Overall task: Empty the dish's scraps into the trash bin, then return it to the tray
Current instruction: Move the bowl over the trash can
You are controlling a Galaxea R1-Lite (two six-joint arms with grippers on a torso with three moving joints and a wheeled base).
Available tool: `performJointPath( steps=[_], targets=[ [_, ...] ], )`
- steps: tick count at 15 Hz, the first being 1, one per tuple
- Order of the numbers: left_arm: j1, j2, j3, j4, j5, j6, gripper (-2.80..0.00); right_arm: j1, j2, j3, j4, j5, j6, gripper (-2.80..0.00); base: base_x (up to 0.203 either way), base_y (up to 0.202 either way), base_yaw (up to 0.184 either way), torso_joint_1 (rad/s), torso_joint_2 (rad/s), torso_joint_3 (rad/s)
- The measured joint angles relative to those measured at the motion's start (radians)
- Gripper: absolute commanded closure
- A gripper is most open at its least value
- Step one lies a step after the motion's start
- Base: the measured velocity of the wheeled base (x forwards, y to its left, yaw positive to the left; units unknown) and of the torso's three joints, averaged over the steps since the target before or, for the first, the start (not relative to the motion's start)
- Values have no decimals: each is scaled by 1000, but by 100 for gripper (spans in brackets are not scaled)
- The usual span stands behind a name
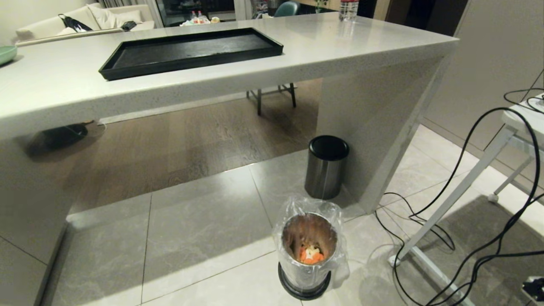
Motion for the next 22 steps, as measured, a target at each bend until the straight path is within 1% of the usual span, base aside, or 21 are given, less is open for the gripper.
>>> performJointPath(
  steps=[4,22],
  targets=[
    [-1,0,0,1,1,0,0,0,-1,3,-1,0,0,0,0,162,0,2,0,2],
    [0,0,0,1,0,0,0,5,-2,5,-1,1,1,0,0,0,0,0,0,0]
  ],
)
